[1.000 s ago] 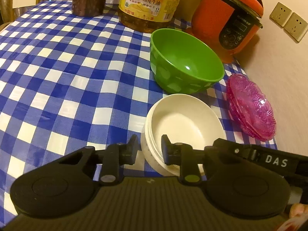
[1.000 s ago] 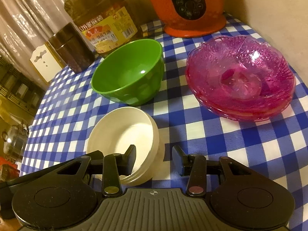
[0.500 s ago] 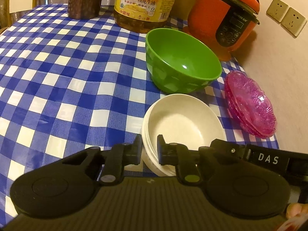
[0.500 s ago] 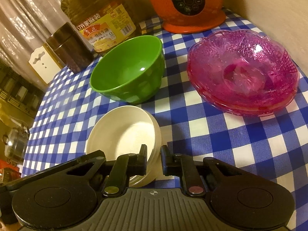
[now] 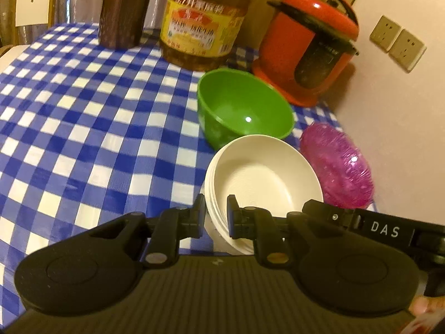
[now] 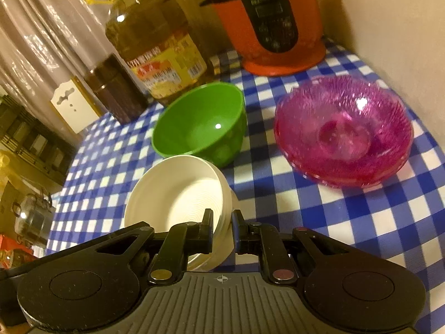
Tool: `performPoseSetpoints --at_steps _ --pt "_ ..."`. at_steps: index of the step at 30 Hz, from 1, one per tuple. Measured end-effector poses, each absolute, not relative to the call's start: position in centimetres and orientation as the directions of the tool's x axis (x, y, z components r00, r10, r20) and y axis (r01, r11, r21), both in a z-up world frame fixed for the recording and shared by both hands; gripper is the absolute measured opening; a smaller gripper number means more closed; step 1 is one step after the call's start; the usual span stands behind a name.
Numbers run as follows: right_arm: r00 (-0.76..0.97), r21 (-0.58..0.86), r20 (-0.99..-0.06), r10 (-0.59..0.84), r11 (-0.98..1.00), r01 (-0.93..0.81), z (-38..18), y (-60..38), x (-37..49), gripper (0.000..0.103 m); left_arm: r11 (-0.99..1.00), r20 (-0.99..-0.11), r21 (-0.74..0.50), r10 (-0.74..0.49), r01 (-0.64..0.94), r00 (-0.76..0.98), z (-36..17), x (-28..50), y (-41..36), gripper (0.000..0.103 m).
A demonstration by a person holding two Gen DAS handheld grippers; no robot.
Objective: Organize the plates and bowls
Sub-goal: 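Carry the cream-white bowl with both grippers and lower it into the green bowl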
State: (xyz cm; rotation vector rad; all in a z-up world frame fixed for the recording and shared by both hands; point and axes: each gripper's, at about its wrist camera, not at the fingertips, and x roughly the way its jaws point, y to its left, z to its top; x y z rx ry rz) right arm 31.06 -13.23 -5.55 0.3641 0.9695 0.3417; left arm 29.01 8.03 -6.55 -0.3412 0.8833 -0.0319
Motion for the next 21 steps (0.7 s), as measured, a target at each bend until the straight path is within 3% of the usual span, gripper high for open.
performPoseSetpoints --at_steps 13,21 --pt "0.586 0.458 -0.674 0.450 0.877 -0.146 -0.8 -13.9 33.8 0.014 0.949 -0.689 -0.310 -0.179 -0.062 0.702 -1.4 32.2 7.9 0.014" --pt "0.596 0.440 -0.669 0.444 0.883 -0.165 -0.9 -13.2 38.6 0.014 0.951 -0.691 -0.303 -0.173 -0.063 0.702 -2.1 37.1 8.2 0.014"
